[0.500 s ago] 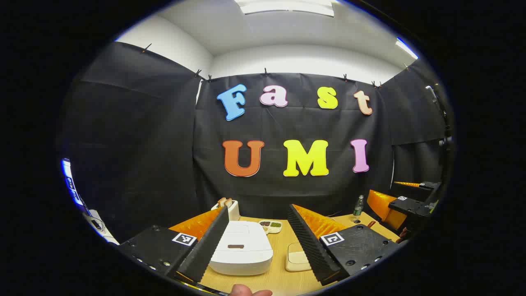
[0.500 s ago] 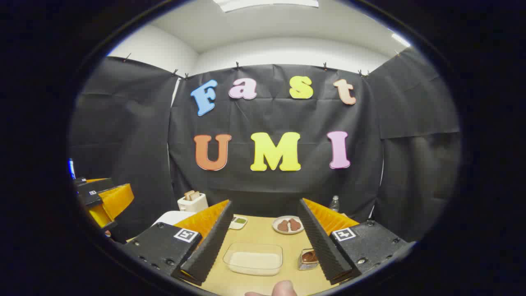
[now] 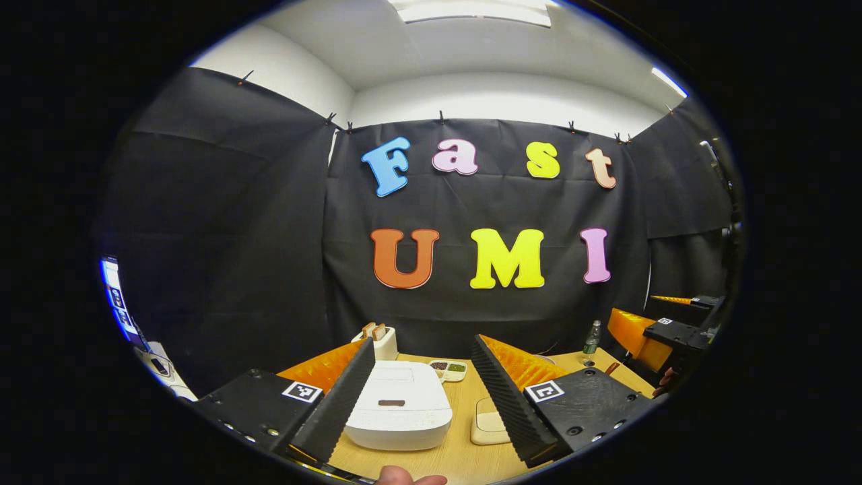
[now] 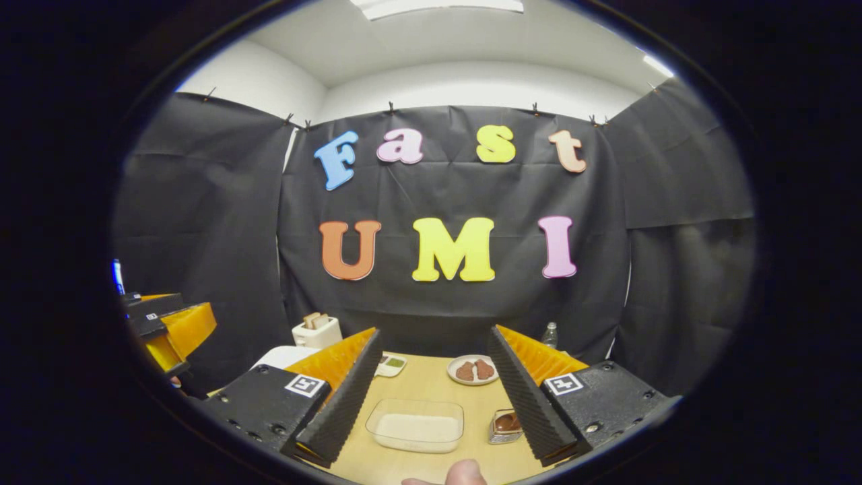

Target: Close the left gripper, press the button to open the rice cooker; take a wooden spoon from the chopstick holder with the right hand, scoop a spoonful of rice and pour it into the rice cooker, then put the wooden spoon back into the chopstick holder.

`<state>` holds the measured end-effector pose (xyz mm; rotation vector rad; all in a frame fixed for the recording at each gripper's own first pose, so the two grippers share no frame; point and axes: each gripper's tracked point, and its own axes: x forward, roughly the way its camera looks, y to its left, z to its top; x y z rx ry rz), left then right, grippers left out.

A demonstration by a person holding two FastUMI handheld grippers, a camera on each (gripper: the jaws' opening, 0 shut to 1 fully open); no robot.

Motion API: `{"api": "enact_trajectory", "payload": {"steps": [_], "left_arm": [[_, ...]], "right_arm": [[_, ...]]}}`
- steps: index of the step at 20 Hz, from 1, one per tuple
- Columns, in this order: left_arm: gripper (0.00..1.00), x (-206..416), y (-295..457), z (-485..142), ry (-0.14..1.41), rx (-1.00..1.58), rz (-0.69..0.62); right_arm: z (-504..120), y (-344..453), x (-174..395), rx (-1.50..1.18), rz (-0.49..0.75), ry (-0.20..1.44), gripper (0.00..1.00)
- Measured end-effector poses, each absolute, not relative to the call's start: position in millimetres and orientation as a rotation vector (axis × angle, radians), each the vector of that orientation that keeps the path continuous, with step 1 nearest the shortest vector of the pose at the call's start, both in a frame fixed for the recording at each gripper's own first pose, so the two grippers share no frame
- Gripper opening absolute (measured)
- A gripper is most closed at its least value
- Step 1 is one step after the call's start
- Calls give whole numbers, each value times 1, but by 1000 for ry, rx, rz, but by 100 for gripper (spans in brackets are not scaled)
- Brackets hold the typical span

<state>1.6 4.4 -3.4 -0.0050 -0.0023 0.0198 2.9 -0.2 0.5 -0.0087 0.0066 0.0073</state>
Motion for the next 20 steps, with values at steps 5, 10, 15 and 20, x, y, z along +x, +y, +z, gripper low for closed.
{"api": "enact_trajectory", "payload": {"steps": [5, 10, 15, 20], "left_arm": [[94, 5, 5, -8, 3, -19, 21], [94, 9, 2, -18, 21, -24, 21], [94, 12, -3, -19, 24, -12, 21], [94, 18, -11, -32, 58, -7, 20]], "right_arm": [[7, -9, 3, -21, -9, -2, 99], [1, -15, 0, -27, -22, 6, 100], [-3, -24, 1, -22, -25, 13, 100], [-14, -36, 9, -15, -24, 33, 100]]}}
